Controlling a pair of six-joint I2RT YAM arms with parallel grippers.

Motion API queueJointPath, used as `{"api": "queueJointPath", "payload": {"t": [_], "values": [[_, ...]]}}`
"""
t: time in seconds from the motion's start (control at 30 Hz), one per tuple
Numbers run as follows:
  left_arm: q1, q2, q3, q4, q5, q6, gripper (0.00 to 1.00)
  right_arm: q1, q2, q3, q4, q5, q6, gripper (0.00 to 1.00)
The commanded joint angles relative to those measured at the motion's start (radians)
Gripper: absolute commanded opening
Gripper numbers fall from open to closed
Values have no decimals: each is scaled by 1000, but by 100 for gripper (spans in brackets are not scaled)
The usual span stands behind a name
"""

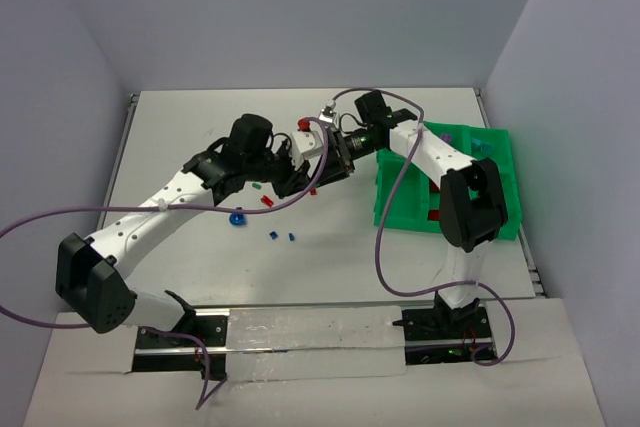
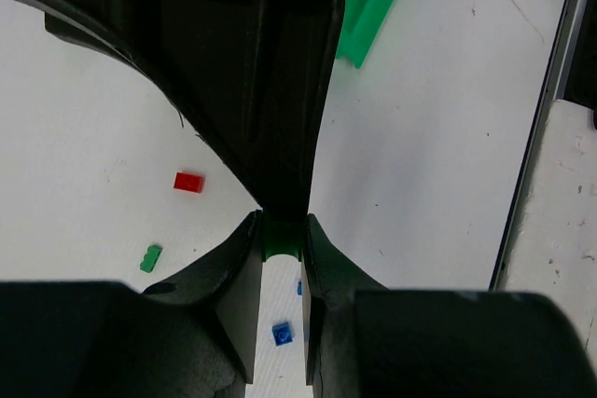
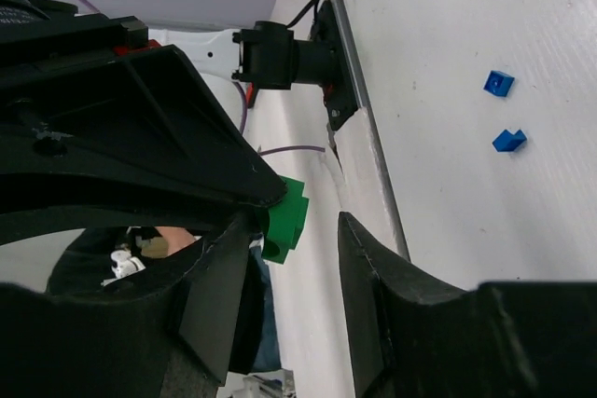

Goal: Sort the legos into containers by color

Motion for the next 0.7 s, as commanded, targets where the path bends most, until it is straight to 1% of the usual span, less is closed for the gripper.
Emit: {"api": "queueJointPath", "payload": {"t": [0.0,0.1,0.17,0.2,0.27,0.3,0.33,0.37,0.43,0.47,0.5,0.67], "values": [[-8,-13,54,2,16,-6,7,13,17,47,-13,-43,-21,43],[-10,-12,55,2,9,-5,6,15,20,45,-20,-53,-27,32],[-8,-12,53,4,0,-4,6,15,21,42,-26,-62,-35,19],[-8,-12,51,6,-6,-4,7,15,21,42,-28,-67,-36,15],[-8,-12,43,13,-29,-3,8,15,20,41,-34,-80,-41,1],[-8,-12,39,15,-42,-2,9,14,17,40,-37,-84,-45,0],[-8,-10,35,15,-58,-5,18,13,12,39,-45,-86,-52,0],[-8,-7,30,10,-81,-11,38,12,7,39,-55,-82,-61,0],[-7,-2,21,-1,-105,-1,70,7,-7,35,-68,-78,-78,0],[14,-7,5,-6,-96,3,91,-14,-31,19,-77,-61,-94,0],[31,-13,-9,-5,-84,2,99,-33,-42,6,-81,-40,-109,0],[143,-57,-46,20,-19,-67,99,-177,-123,-10,-282,183,-327,0]]}}
